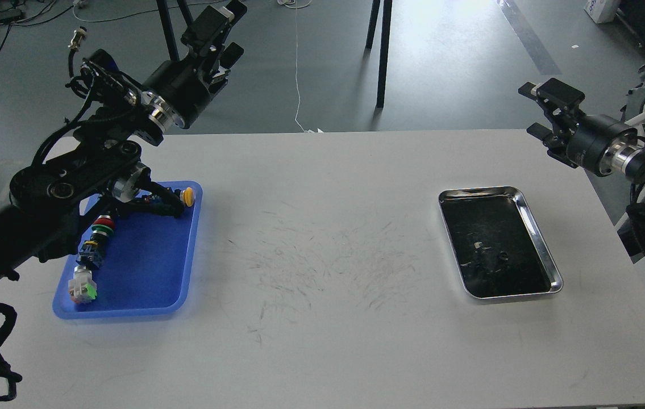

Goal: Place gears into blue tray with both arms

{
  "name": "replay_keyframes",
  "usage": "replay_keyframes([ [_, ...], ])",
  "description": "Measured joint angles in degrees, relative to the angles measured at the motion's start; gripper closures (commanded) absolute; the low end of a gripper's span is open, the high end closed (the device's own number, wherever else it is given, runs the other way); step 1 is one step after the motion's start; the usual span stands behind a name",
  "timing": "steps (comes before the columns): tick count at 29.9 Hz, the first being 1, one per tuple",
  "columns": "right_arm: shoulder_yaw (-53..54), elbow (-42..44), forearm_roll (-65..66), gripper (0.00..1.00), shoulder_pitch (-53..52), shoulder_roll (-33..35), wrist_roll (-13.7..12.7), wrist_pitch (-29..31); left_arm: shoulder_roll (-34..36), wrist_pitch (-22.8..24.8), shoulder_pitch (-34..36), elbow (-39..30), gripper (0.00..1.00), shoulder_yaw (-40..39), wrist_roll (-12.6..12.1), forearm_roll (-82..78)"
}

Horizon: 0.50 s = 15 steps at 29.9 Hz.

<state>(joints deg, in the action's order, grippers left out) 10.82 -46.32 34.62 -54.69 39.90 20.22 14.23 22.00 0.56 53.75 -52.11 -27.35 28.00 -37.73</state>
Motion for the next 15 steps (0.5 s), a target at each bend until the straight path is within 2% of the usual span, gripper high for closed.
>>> replay_keyframes([
  [8, -3.91, -1.14, 5.36, 0.02, -0.10, 1.40, 1.74, 0.00, -1.72, 0.06, -1.74, 0.58, 0.02, -3.41, 0.00, 4.65],
  [15, -5.28, -3.46, 10.76, 0.02, 0.09, 2.35, 1.88, 0.00, -2.47, -0.11, -3.24, 0.78, 0.02, -4.19, 0.00, 10.53],
])
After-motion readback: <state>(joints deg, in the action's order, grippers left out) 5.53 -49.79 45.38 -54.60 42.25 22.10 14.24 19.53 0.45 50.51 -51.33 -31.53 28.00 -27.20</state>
